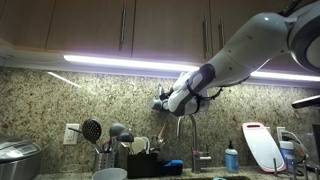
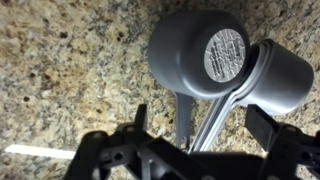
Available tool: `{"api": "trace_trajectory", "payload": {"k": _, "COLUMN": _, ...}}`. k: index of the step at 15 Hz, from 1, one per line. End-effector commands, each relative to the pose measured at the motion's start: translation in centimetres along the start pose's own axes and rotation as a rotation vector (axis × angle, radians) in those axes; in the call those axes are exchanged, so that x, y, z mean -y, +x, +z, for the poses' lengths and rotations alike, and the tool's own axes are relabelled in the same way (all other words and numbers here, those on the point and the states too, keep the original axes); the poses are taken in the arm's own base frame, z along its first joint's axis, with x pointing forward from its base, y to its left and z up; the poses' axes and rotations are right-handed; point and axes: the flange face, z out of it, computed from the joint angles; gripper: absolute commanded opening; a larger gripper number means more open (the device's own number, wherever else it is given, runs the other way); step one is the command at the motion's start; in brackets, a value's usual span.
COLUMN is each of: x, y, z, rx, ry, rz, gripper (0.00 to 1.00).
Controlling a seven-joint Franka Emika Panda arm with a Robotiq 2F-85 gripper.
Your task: Pick up the grey object above the sink and place it on the counter-top
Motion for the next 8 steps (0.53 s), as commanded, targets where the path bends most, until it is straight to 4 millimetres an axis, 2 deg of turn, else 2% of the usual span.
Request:
{"api": "trace_trajectory", "payload": {"k": 1, "x": 0.6, "y": 1.2, "z": 0.3, "rx": -0.046, "ry": 0.004, "rz": 0.026, "gripper": 1.0}}
{"api": "trace_trajectory", "payload": {"k": 8, "x": 1.3, "y": 2.3, "z": 1.0, "rx": -0.07, "ry": 0.017, "rz": 0.056, "gripper": 1.0}}
